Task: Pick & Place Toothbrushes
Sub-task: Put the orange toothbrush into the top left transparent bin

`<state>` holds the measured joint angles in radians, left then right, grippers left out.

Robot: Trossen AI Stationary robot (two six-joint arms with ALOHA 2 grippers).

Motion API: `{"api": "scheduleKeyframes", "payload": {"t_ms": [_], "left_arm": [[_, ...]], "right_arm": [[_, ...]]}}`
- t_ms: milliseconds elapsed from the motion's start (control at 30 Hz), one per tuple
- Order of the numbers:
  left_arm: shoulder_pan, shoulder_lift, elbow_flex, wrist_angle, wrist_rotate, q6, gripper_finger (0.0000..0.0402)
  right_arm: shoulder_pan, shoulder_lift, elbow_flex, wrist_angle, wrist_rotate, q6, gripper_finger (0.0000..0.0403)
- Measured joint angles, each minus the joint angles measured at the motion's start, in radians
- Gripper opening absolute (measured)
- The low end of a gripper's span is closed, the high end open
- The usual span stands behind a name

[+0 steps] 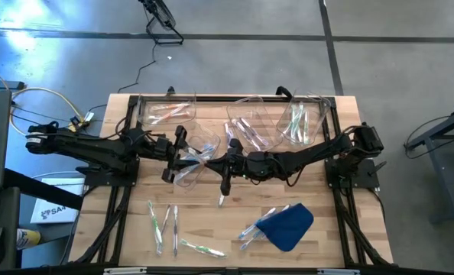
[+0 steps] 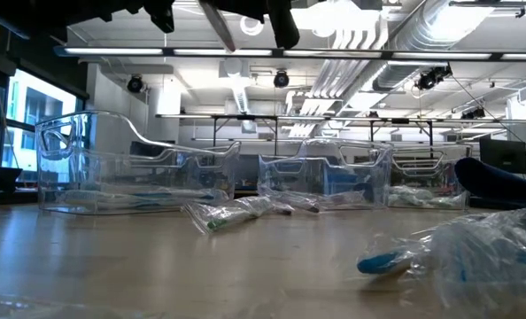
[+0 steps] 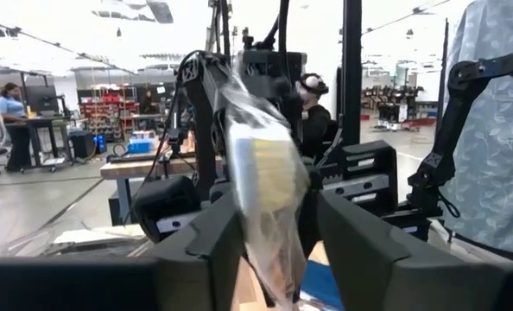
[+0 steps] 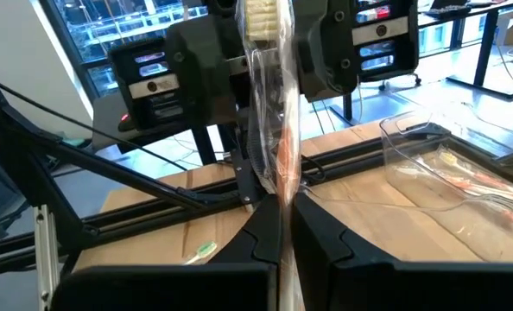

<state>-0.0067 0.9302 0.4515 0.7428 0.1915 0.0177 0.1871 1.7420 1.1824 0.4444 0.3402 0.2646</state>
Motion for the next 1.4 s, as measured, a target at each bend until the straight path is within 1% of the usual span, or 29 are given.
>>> {"api": "scheduleKeyframes", "payload": {"t_ms": [233,400,500,700,800,1033,1100,1167,1300,1400], "left_arm": [[0.000,0.000,0.000,0.005,0.004,0.000,0.0064],[0.000,0.000,0.000,0.005,0.003,0.000,0.0024],[0.000,0.000,0.000,0.006,0.004,0.000,0.0013],[0.000,0.000,0.000,0.006,0.004,0.004,0.0020],[0.000,0.000,0.000,0.008,0.009,0.005,0.0015],[0.000,-0.007,0.000,0.008,0.040,0.011,0.0010],[0.000,-0.015,0.000,0.009,0.041,0.014,0.0010],[0.000,-0.031,0.000,0.003,0.040,0.015,0.0010],[0.001,-0.089,0.000,-0.042,0.040,0.046,0.0010],[0.029,-0.152,0.000,-0.108,0.042,0.063,0.0010]], "right_arm": [[0.000,0.000,0.000,-0.006,-0.006,-0.001,0.0005],[0.001,0.000,0.000,-0.006,-0.007,-0.001,0.0005],[0.001,0.000,0.000,-0.007,-0.006,-0.001,0.0005],[0.001,0.000,0.000,-0.007,-0.008,-0.001,0.0010],[0.000,0.000,0.000,-0.001,-0.016,0.000,0.0041],[0.003,-0.012,0.000,0.005,-0.024,-0.003,0.0153],[0.008,-0.022,0.000,0.005,-0.042,0.001,0.0182],[0.008,-0.040,-0.001,-0.001,-0.084,0.002,0.0206],[0.008,-0.108,-0.001,-0.096,-0.198,0.011,0.0238],[0.011,-0.172,-0.001,-0.205,-0.232,0.049,0.0245]]}}
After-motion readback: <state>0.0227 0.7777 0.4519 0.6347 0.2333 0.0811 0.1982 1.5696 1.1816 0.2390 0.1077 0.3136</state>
